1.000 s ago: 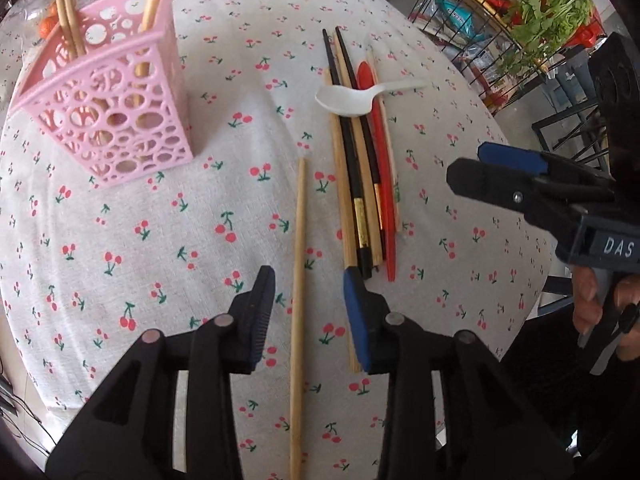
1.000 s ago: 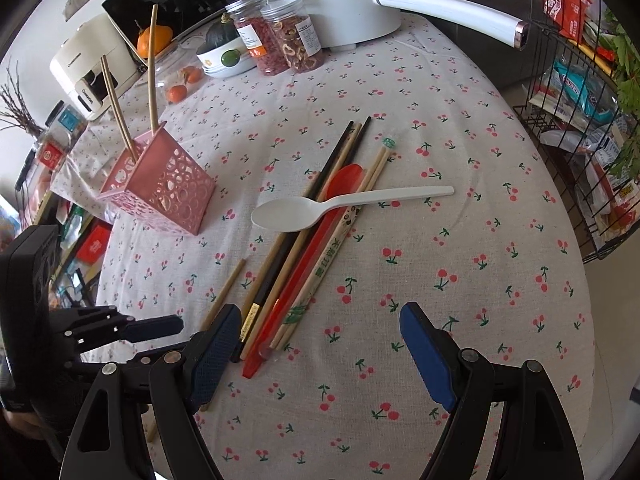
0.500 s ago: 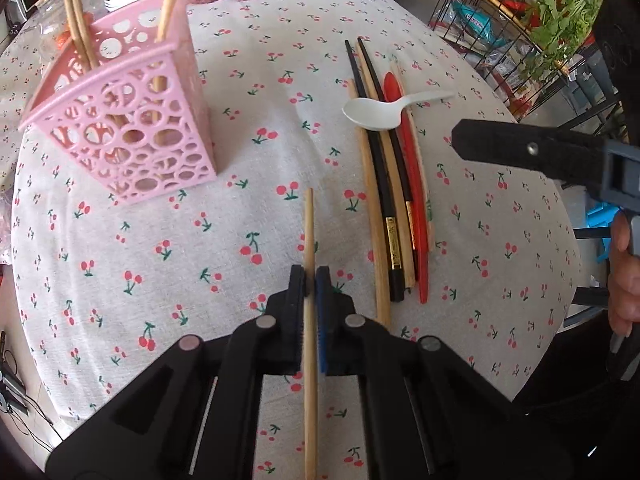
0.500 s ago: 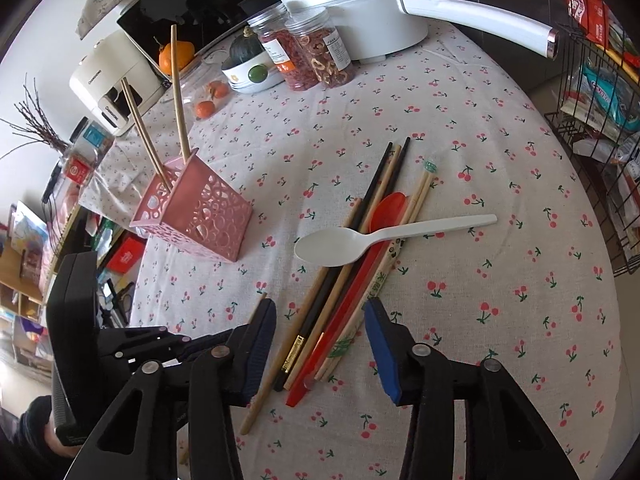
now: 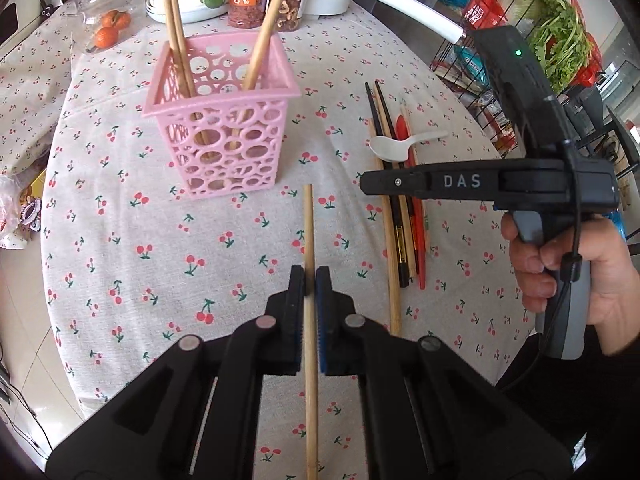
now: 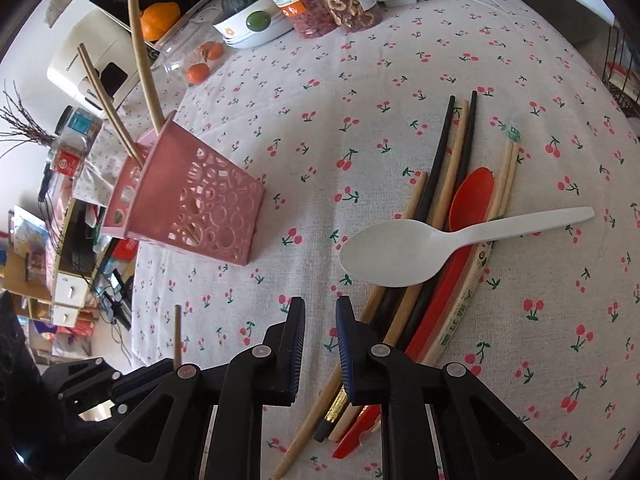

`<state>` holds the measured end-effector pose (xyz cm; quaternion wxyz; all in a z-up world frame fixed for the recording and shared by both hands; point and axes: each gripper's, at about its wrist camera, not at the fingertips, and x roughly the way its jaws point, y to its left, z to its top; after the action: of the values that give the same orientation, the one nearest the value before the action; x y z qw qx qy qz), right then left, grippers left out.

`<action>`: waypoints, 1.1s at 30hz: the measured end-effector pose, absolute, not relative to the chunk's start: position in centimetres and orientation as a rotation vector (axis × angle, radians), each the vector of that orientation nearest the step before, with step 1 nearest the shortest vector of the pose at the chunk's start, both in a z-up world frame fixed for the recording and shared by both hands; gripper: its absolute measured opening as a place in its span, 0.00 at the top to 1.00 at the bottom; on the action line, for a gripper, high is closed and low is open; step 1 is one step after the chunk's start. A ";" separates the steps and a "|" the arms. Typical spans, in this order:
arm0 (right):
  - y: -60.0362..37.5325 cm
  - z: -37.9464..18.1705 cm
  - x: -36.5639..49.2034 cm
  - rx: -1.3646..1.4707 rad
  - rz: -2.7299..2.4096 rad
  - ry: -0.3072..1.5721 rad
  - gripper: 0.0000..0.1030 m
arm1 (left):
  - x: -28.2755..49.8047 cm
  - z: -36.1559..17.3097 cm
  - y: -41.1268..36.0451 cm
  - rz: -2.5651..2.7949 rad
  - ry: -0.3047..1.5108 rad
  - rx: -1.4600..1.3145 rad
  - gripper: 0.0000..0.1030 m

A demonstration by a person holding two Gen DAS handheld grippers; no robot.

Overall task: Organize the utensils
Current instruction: 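Close the left tool on a wooden chopstick while the right tool grasps another chopstick, then lift both held chopsticks upright and carry them over the pink basket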

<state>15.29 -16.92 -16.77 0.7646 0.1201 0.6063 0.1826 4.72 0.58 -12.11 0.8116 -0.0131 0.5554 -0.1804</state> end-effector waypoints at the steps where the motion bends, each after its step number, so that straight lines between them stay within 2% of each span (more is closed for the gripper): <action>1: -16.9 -17.0 15.5 0.251 0.368 1.323 0.85 | 4.6 -12.1 0.9 -0.386 1.187 -0.033 0.94; 15: -17.8 -16.2 15.6 0.171 0.238 1.282 0.85 | 4.2 -11.7 2.5 -0.384 1.192 -0.063 0.94; 33: -14.0 -16.9 14.7 -0.110 0.166 1.275 0.85 | 4.8 -12.2 2.6 -0.367 1.210 -0.064 0.94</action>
<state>14.70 -14.01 -16.90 0.7989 -0.0514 0.5942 0.0773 4.75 2.56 -12.24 0.8063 -0.0301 0.5653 -0.1715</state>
